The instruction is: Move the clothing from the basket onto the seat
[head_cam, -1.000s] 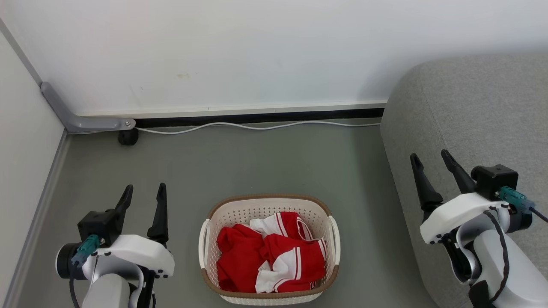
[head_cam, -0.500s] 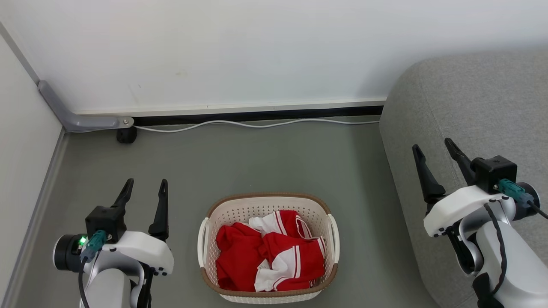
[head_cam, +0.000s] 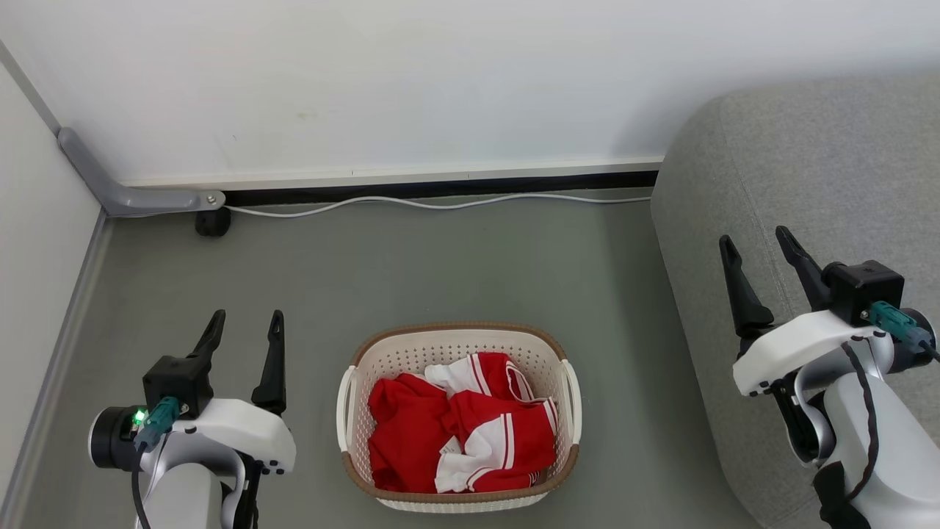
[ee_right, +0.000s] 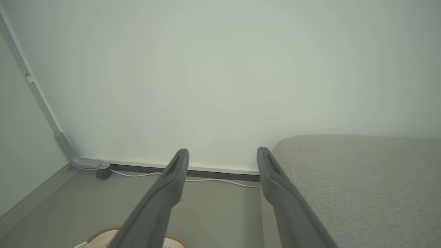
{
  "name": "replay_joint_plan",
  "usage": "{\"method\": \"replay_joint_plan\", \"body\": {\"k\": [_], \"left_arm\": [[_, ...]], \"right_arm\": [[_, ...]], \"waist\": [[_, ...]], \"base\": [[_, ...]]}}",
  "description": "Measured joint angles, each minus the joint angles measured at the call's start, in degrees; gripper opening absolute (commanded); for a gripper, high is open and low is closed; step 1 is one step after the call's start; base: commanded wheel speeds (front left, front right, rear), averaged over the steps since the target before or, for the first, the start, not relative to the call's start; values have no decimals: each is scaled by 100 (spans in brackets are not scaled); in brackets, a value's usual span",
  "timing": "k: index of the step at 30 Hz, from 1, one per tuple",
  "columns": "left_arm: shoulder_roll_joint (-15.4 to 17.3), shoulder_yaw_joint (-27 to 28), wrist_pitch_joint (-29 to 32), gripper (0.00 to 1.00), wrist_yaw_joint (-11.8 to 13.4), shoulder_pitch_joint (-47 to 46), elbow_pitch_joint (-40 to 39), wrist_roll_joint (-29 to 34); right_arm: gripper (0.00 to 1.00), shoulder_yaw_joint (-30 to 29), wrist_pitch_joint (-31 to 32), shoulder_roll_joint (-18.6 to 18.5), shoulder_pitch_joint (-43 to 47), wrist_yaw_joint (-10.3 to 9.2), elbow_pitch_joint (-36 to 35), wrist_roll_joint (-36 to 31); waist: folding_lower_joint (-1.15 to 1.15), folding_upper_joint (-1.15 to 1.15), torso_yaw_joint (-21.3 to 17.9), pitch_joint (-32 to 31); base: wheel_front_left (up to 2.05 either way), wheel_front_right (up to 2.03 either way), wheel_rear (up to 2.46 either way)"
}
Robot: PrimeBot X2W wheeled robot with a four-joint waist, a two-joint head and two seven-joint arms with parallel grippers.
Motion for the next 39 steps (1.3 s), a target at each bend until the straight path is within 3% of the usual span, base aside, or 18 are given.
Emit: {"method": "replay_joint_plan", "body": {"k": [11, 25, 39], "left_arm": [[-25, -132, 0, 100, -15, -173, 1, -135], [-52, -799, -18, 100, 237, -1221, -3, -989], [-56, -1529, -25, 100, 230, -2419, 1117, -1322]], "right_arm": [[100, -211, -1, 22, -77, 0, -652, -1], [100, -335, -16, 30, -914, 0, -1638, -44], [100, -196, -21, 70, -1485, 0, -2031, 12]], "waist": [[0, 0, -46, 611], [0, 0, -156, 2335], [0, 0, -412, 3758]], "base": [[0, 0, 0], [0, 0, 0], [0, 0, 0]]}}
